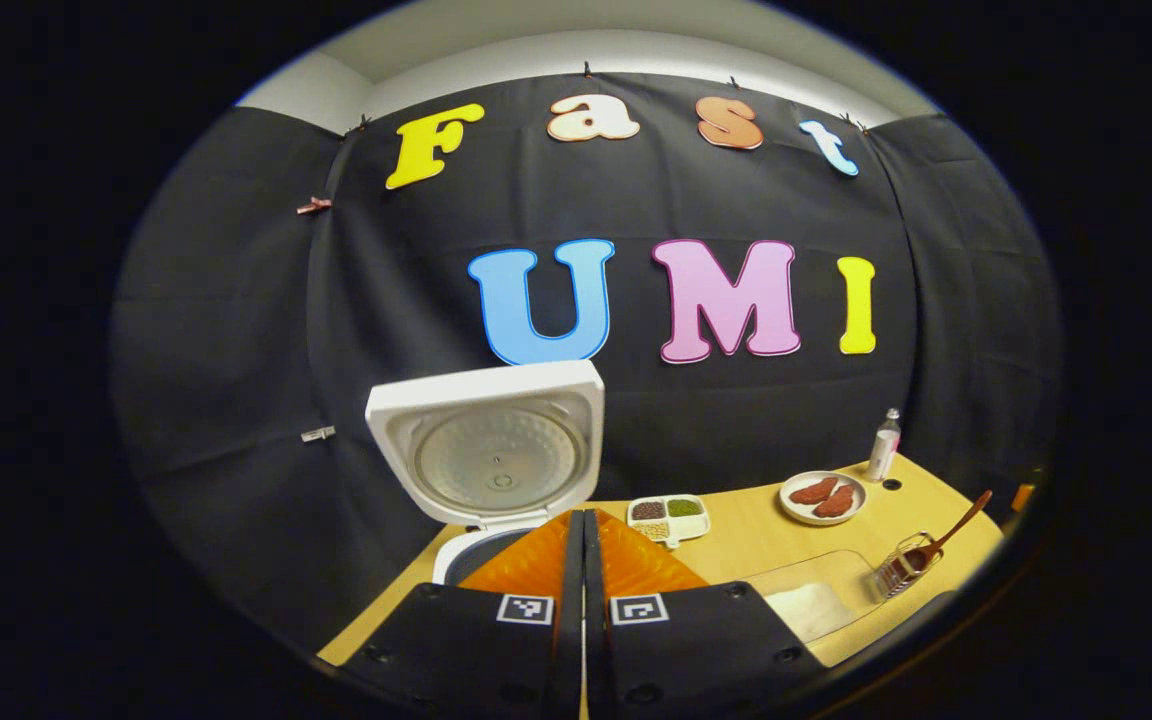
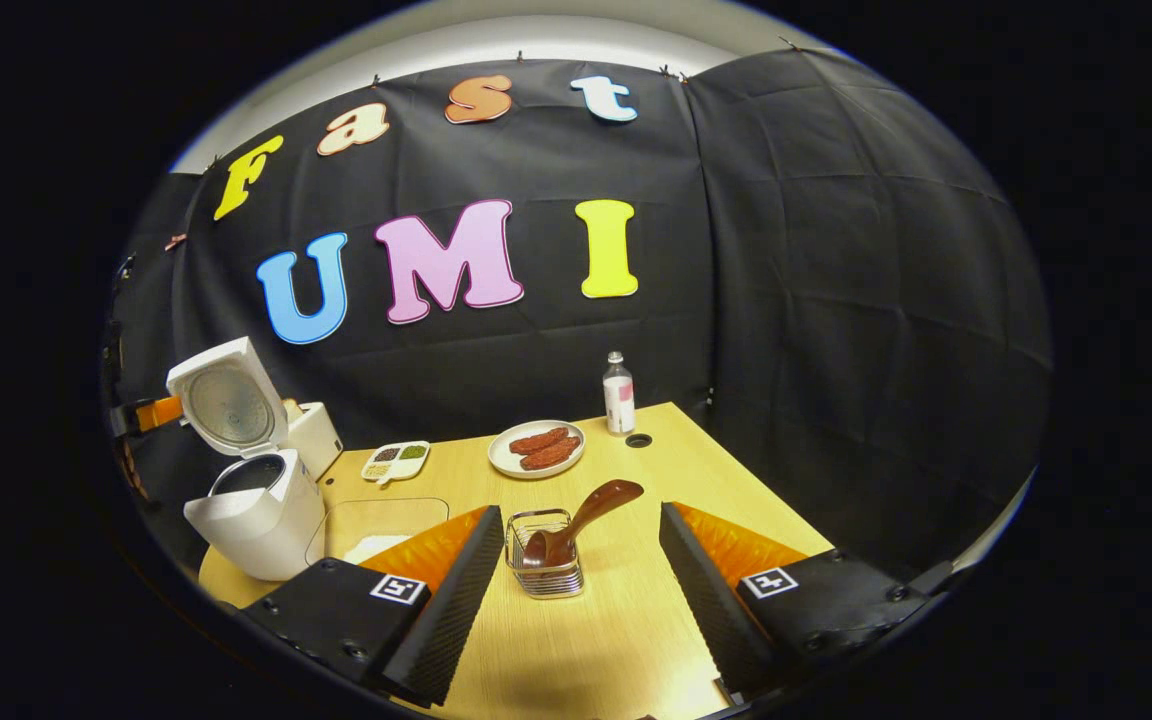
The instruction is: Close the left gripper, press the button to open the rice cooker; take a wooden spoon from the chopstick holder with the right hand, scoop a spoonful of rice and pour it into the rice cooker, then put the wooden spoon back into the chopstick holder.
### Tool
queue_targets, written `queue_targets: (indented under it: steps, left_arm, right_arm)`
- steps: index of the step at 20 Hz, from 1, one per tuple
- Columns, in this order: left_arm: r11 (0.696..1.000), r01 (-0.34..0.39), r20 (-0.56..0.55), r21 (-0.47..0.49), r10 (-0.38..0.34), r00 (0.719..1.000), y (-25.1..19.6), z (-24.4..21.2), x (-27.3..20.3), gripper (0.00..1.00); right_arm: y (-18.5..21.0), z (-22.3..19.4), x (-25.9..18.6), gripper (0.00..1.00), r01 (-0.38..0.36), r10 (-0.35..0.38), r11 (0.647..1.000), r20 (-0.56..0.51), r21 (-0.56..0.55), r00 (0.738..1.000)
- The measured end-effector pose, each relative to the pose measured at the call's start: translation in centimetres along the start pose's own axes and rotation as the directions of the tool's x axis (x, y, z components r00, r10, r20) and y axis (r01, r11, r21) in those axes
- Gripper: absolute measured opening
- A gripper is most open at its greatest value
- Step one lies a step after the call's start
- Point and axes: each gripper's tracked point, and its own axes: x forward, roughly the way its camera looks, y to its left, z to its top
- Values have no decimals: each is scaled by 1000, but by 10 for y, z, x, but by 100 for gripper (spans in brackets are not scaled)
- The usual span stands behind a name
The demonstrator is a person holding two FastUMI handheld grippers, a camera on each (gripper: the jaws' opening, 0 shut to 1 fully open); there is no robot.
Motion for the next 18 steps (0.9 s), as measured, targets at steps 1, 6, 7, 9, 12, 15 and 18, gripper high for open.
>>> queue_targets:
  steps: [1, 6, 7, 9, 12, 15, 18]
  left_arm:
    - [999, 9, -19, -31, -10, 1000, -7, -7, -6, 7]
    - [992, 4, -91, -126, -15, 996, -21, -38, -26, 8]
    - [990, -3, -104, -138, -11, 995, -21, -42, -29, 8]
    - [986, -19, -129, -167, -3, 992, -22, -50, -35, 9]
    - [977, -47, -150, -208, 15, 989, -23, -57, -46, 10]
    - [977, -72, -172, -200, 37, 984, -29, -63, -57, 29]
    - [978, -76, -177, -192, 42, 983, -42, -63, -66, 68]
  right_arm:
    - [0, -1, 3, 98, -5, 5, 1000, -9, 8, 1000]
    - [-2, -23, 23, 98, -12, 17, 998, -89, 59, 996]
    - [-3, -28, 28, 98, -12, 19, 998, -103, 65, 995]
    - [-4, -39, 41, 98, -18, 28, 997, -138, 73, 990]
    - [-4, -53, 62, 98, -28, 47, 994, -174, 109, 984]
    - [-5, -62, 86, 99, -42, 66, 992, -195, 121, 979]
    - [-7, -70, 111, 98, -67, 96, 988, -209, 139, 973]
